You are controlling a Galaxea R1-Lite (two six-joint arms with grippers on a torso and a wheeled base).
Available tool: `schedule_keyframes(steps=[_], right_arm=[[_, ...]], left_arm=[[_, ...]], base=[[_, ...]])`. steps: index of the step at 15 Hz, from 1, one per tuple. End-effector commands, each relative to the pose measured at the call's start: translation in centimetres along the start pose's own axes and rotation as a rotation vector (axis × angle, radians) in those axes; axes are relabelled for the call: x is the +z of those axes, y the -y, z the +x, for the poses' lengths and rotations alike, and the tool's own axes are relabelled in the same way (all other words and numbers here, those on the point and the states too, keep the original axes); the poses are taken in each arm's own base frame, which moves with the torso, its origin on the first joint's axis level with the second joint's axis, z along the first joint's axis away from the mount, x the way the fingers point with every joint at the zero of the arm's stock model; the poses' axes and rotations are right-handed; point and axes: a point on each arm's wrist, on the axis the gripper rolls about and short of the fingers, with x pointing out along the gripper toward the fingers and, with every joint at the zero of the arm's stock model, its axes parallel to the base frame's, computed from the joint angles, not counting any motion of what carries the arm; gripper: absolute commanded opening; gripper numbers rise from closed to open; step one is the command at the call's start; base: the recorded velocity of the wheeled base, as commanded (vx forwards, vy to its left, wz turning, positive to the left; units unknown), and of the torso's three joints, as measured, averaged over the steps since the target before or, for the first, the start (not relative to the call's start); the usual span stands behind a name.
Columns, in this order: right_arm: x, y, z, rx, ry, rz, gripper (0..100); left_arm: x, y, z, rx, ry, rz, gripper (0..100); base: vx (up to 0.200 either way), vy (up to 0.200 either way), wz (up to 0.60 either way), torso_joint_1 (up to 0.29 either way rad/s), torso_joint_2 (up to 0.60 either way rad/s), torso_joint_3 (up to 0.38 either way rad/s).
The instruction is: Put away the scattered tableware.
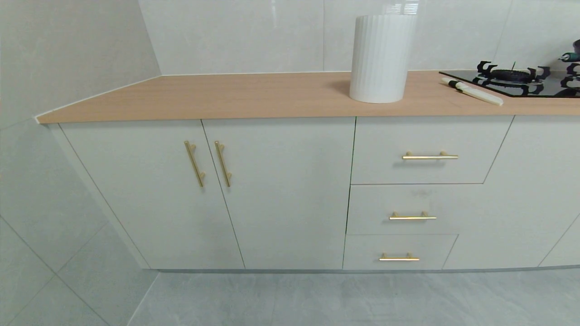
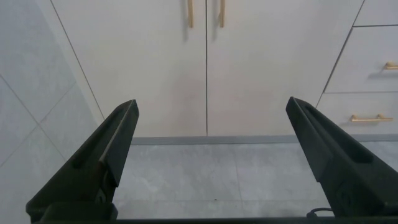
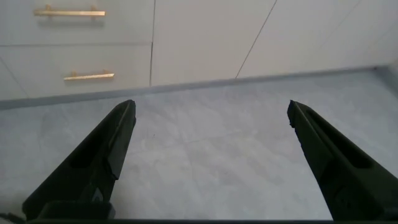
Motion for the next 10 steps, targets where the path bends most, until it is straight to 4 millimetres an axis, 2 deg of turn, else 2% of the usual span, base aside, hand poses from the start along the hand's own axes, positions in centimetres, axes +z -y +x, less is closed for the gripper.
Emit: schedule_keyframes(steps=[1,3,5,7,10], right_arm=[[-0.5,-0.1,0.0,-0.046,-0.002,0.036,100],[-1.0,0.0,-0.7,-0.113,0.052,0.081,100],[-1.2,0.0,-0.7,-0.106,0.061,0.091,100],[-1.3,-0.6,0.0,0.017,0.124,0.111,100],[-1.4,-1.8,1.2,0.24,0.32,0.149,100]], left_arm=[[0.0,0.0,0.0,0.0,-0.001,0.0,100],[0.0,0.0,0.0,0.0,-0.001,0.0,100],[0.0,0.0,0.0,0.0,0.0,0.0,100],[0.0,0.0,0.0,0.0,0.0,0.0,100],[0.0,0.0,0.0,0.0,-0.001,0.0,100]], base=[[0.0,0.0,0.0,0.0,0.0,0.0],[0.0,0.0,0.0,0.0,0.0,0.0],[0.0,0.0,0.0,0.0,0.0,0.0],[0.0,0.0,0.0,0.0,0.0,0.0],[0.0,0.0,0.0,0.0,0.0,0.0]])
